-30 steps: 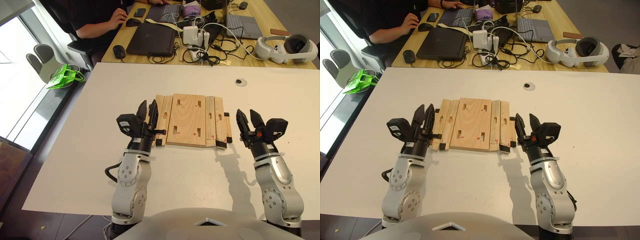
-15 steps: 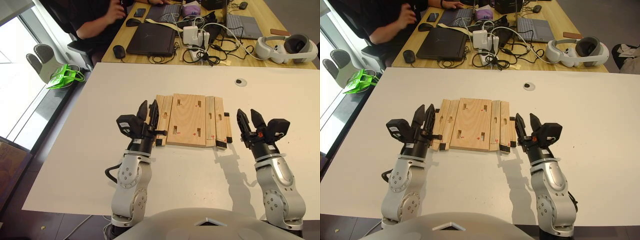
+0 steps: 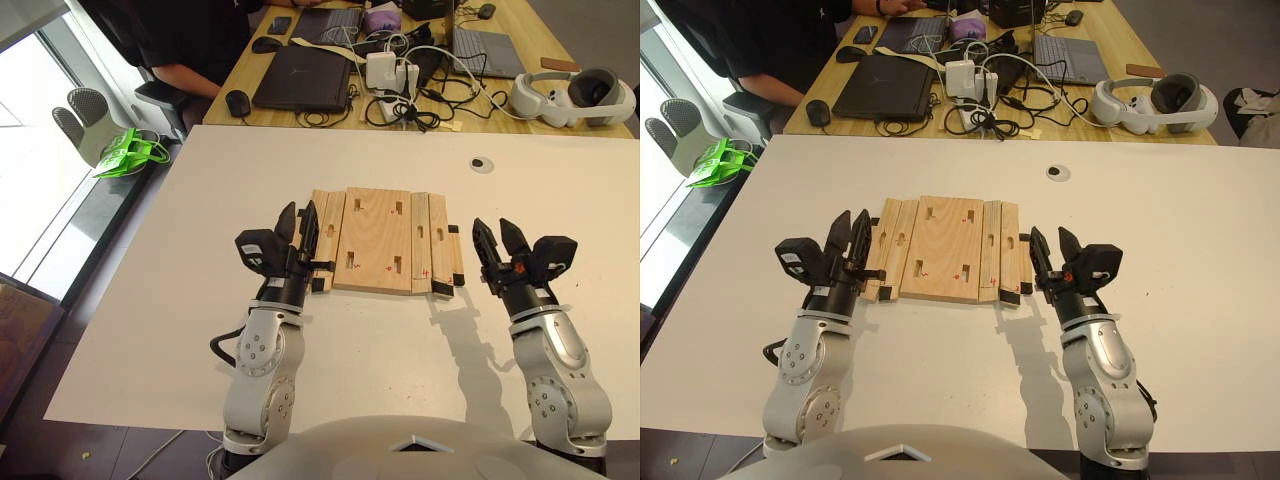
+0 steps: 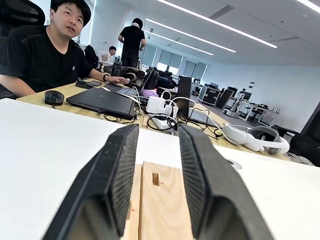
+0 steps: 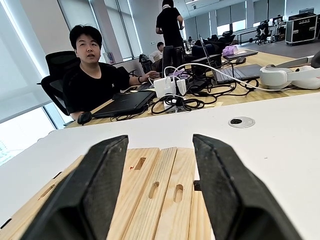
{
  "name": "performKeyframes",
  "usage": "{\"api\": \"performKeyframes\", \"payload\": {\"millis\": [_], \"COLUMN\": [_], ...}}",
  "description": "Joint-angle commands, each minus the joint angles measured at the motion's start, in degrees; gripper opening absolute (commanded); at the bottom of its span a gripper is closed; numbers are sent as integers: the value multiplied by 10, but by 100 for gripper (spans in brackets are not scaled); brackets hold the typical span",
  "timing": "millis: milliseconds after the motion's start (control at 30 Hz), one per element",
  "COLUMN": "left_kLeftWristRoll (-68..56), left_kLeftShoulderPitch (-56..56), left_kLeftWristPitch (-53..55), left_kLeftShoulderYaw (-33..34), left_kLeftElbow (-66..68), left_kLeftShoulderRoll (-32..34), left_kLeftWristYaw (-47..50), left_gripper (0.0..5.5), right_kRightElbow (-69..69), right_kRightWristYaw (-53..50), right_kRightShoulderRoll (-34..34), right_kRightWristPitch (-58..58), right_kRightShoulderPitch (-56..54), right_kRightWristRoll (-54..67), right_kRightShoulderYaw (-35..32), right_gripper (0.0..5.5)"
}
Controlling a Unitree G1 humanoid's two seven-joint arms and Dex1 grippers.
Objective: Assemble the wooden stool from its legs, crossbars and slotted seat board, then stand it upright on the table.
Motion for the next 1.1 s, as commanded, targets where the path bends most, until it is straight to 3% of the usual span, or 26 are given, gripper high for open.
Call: {"api": "performKeyframes", "payload": {"millis": [33,167,300,467,567,633,833,900,1100], "left_kLeftWristRoll": [-18,13,59,132,114,110,133,160,231], "left_kLeftShoulderPitch": [-51,-125,-163,-185,-185,-183,-173,-181,-241], "left_kLeftWristPitch": [90,128,141,182,182,180,216,271,396], "left_kLeftShoulderYaw": [27,31,15,7,23,25,6,10,-16], "left_kLeftElbow": [-45,-46,-43,-33,-35,-39,-33,-2,120], "left_kLeftShoulderRoll": [28,55,65,72,62,63,94,114,191], "left_kLeftWristYaw": [-2,-3,5,37,26,16,-12,-8,-32], "left_gripper": [143,143,143,143,143,177,280,282,282], "right_kRightElbow": [-41,-49,-62,-66,-57,-52,-55,-53,-62], "right_kRightWristYaw": [-39,-83,-148,-143,-142,-140,-118,-126,-145], "right_kRightShoulderRoll": [4,19,16,8,22,39,51,61,88], "right_kRightWristPitch": [49,106,125,121,111,110,97,108,125], "right_kRightShoulderPitch": [-34,-95,-128,-133,-134,-132,-111,-113,-109], "right_kRightWristRoll": [29,32,-75,-137,-141,-125,-112,-115,-109], "right_kRightShoulderYaw": [-22,7,63,118,111,94,78,76,63], "right_gripper": [241,241,241,241,241,244,348,373,373]}}
